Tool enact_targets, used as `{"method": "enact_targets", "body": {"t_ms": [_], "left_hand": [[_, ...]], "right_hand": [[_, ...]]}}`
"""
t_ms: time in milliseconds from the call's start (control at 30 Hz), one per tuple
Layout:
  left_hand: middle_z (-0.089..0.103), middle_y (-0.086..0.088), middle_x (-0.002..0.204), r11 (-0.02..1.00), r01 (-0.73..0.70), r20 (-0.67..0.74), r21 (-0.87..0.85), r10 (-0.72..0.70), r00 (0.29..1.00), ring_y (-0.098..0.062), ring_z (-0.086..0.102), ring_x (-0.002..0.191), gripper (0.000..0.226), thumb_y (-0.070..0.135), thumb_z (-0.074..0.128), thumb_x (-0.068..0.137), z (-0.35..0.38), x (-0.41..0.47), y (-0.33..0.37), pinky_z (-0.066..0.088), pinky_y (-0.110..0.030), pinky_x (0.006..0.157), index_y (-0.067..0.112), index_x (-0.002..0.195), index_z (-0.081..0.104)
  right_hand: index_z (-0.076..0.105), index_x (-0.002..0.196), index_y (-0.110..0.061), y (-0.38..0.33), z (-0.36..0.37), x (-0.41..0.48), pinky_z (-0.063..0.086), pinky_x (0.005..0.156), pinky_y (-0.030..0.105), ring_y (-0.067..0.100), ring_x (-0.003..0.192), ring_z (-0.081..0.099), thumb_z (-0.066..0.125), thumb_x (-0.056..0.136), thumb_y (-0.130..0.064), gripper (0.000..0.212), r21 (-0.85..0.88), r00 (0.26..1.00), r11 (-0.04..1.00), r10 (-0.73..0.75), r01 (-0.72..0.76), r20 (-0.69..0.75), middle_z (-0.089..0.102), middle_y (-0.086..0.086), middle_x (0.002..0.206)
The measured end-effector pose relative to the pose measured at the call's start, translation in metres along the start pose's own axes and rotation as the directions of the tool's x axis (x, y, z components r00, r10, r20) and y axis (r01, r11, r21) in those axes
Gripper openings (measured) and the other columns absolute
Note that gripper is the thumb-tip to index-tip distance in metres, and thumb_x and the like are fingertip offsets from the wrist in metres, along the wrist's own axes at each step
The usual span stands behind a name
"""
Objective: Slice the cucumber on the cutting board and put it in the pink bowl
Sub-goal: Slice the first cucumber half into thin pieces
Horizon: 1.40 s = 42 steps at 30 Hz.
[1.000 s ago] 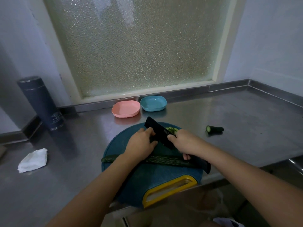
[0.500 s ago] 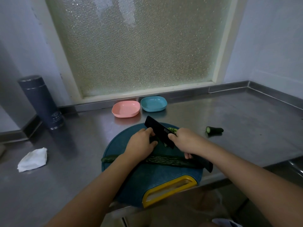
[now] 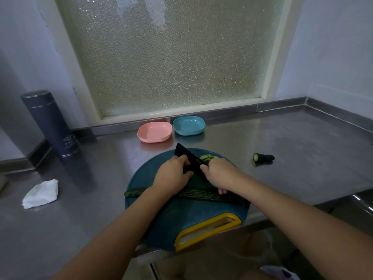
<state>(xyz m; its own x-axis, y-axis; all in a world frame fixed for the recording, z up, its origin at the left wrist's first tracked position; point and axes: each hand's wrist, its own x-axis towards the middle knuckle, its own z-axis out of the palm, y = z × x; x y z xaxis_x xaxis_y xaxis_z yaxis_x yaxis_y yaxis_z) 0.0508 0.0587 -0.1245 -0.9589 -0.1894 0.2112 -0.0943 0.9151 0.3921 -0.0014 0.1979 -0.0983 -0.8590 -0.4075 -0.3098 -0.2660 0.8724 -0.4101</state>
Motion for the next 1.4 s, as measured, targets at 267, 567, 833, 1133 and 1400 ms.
{"method": "enact_targets", "body": {"t_ms": [267, 567, 833, 1133, 1400], "left_hand": [[0.054, -0.003, 0.110, 1.000, 0.012, 0.015, 0.010, -0.012, 1.000, -0.018, 0.055, 0.099, 0.027, 0.033, 0.060, 0.087, 0.001, 0.000, 0.000, 0.048, -0.033, 0.081, 0.022, 0.110, 0.052], [0.057, -0.001, 0.109, 1.000, 0.014, 0.002, -0.013, -0.014, 1.000, -0.017, 0.056, 0.098, 0.025, 0.031, 0.062, 0.085, 0.001, -0.001, 0.000, 0.049, -0.035, 0.083, 0.020, 0.107, 0.054], [0.058, -0.001, 0.108, 1.000, -0.007, 0.010, -0.012, 0.007, 1.000, -0.016, 0.056, 0.097, 0.023, 0.031, 0.063, 0.085, 0.001, 0.001, -0.001, 0.049, -0.034, 0.083, 0.020, 0.103, 0.055], [0.059, -0.002, 0.105, 1.000, -0.002, -0.012, -0.005, 0.002, 1.000, -0.018, 0.056, 0.094, 0.022, 0.029, 0.064, 0.084, 0.000, -0.001, 0.001, 0.049, -0.035, 0.081, 0.018, 0.102, 0.056], [0.059, -0.001, 0.105, 0.999, 0.012, -0.010, -0.035, -0.012, 1.000, -0.016, 0.056, 0.095, 0.022, 0.030, 0.064, 0.084, -0.001, -0.002, 0.002, 0.049, -0.034, 0.081, 0.018, 0.101, 0.056]], "right_hand": [[0.052, 0.072, -0.004, 0.015, -0.002, -0.011, 0.049, 0.050, 0.026, 0.016, 0.035, 0.051, 0.026, 0.102, -0.039, 0.053, 0.000, 0.994, 0.996, -0.085, 0.085, -0.070, 0.057, 0.009, 0.047], [0.056, 0.106, 0.001, 0.011, -0.013, -0.019, 0.039, 0.037, 0.022, 0.015, 0.034, 0.052, 0.027, 0.103, -0.037, 0.048, 0.018, 0.993, 0.994, -0.111, 0.112, -0.037, 0.058, 0.010, 0.050], [0.054, 0.111, 0.005, 0.002, -0.013, -0.017, 0.046, 0.043, 0.023, 0.017, 0.035, 0.052, 0.027, 0.103, -0.036, 0.050, 0.038, 0.997, 0.997, -0.071, 0.071, -0.013, 0.057, 0.012, 0.049], [0.061, 0.102, 0.007, -0.009, 0.004, -0.006, 0.052, 0.057, 0.030, 0.023, 0.045, 0.054, 0.028, 0.101, -0.045, 0.061, -0.003, 0.999, 0.999, 0.049, -0.049, -0.008, 0.058, 0.014, 0.054], [0.061, 0.100, 0.006, 0.003, 0.002, -0.007, 0.044, 0.045, 0.024, 0.020, 0.039, 0.053, 0.029, 0.101, -0.044, 0.059, 0.012, 0.998, 0.999, 0.053, -0.052, -0.030, 0.057, 0.013, 0.052]]}}
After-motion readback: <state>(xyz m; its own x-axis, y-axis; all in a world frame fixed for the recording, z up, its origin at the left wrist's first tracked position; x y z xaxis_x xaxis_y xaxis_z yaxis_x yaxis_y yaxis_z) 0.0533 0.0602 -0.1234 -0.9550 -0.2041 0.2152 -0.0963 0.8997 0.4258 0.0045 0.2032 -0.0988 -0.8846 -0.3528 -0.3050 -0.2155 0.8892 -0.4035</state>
